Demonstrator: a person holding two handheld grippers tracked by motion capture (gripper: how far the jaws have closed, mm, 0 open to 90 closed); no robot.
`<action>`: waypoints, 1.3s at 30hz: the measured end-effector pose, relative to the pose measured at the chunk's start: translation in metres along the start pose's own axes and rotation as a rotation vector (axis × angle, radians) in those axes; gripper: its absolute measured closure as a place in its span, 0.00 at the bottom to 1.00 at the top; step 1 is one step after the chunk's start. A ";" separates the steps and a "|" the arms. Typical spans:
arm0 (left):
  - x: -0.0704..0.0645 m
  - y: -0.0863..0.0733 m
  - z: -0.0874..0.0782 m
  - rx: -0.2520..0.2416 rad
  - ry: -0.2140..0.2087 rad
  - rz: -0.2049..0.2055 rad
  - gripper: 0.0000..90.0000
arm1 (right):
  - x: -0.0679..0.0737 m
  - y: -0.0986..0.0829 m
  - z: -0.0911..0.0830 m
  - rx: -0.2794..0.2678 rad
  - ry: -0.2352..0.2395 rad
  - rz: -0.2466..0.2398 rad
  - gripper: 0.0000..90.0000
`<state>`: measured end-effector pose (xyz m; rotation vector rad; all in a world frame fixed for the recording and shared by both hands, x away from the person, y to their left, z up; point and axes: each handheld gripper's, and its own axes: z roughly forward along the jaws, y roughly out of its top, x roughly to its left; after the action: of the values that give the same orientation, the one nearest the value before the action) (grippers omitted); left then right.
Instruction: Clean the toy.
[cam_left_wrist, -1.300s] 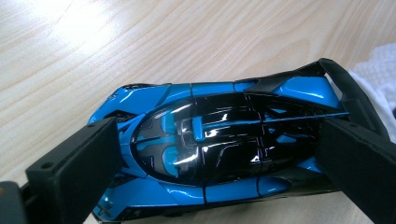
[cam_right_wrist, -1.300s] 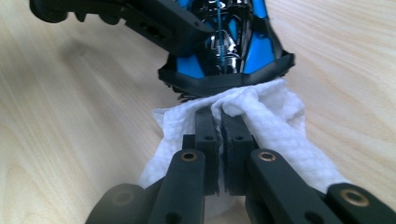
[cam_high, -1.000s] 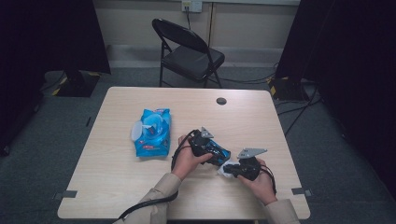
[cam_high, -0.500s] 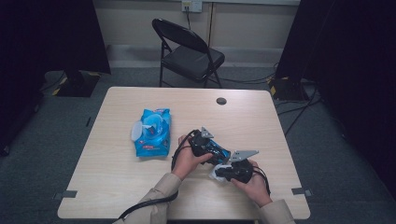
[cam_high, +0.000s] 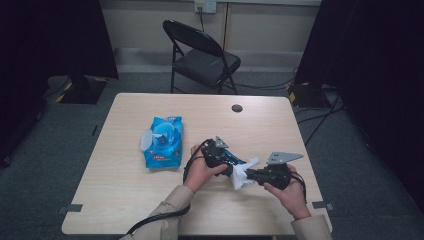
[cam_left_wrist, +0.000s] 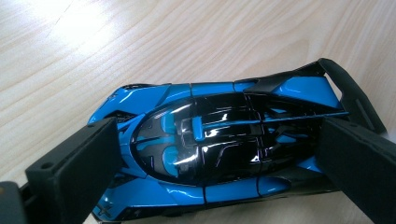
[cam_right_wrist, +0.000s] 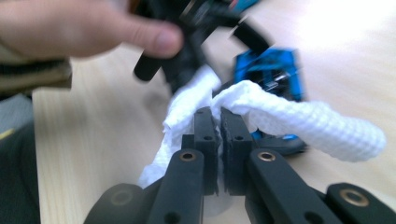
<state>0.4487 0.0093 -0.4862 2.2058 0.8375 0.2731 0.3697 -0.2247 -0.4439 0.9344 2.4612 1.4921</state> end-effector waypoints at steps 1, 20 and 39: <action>0.000 0.000 0.000 0.000 -0.001 0.000 0.00 | -0.004 0.002 -0.006 -0.023 -0.009 0.008 0.97; 0.001 0.000 0.000 0.009 -0.007 0.003 0.00 | -0.055 0.042 -0.001 -0.078 -0.209 0.049 0.96; 0.001 -0.001 -0.001 0.001 -0.006 0.007 0.00 | -0.082 0.032 0.066 0.022 -0.263 0.078 0.94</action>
<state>0.4485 0.0106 -0.4864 2.2095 0.8267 0.2703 0.4758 -0.2096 -0.4678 1.1614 2.2814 1.2712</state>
